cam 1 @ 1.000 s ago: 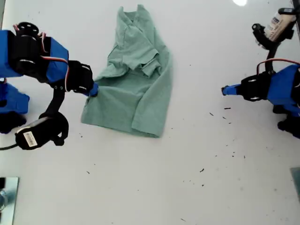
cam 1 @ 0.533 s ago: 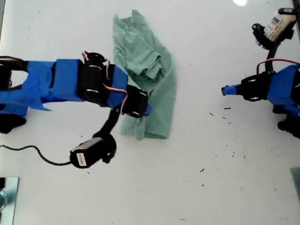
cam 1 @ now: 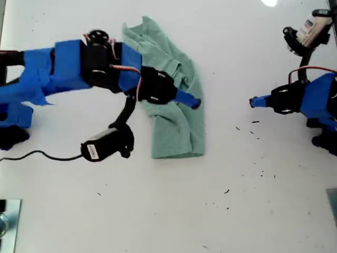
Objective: Fold t shirt
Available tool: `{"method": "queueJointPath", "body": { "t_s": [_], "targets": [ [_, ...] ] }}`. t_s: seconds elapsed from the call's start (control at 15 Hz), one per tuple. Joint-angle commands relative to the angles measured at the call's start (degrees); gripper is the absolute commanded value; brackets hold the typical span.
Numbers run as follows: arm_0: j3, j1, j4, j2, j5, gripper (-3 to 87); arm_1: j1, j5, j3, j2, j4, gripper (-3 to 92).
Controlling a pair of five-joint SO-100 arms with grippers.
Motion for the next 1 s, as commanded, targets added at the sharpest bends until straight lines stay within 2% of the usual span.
{"method": "queueJointPath", "body": {
  "t_s": [0.0,0.13,0.33,0.47,0.6,0.67,0.93],
  "targets": [
    [20.65,-5.19,0.70,26.10,-0.88,16.8,-0.62,0.44,3.69,0.70,0.26,2.6],
    [57.39,-9.40,-8.88,53.88,-2.29,1.6,-0.62,0.35,3.69,0.79,0.26,2.6],
    [95.80,-9.93,-13.18,81.12,-10.20,-0.2,-0.53,0.44,3.69,0.79,0.26,2.6],
    [108.28,-6.50,-14.41,93.60,-16.17,-0.2,-0.62,0.70,3.69,0.79,0.18,2.6],
    [99.23,-5.63,-8.17,91.85,-17.05,-0.3,-4.04,3.96,-1.05,-0.53,-0.62,2.6],
    [88.24,-4.04,-3.69,84.81,-17.40,-0.3,-6.42,5.98,-10.63,-5.27,0.97,2.6],
    [36.65,8.61,8.00,43.95,-15.82,-0.2,-16.87,8.26,-62.05,-50.80,9.58,2.9]
  ]
}}
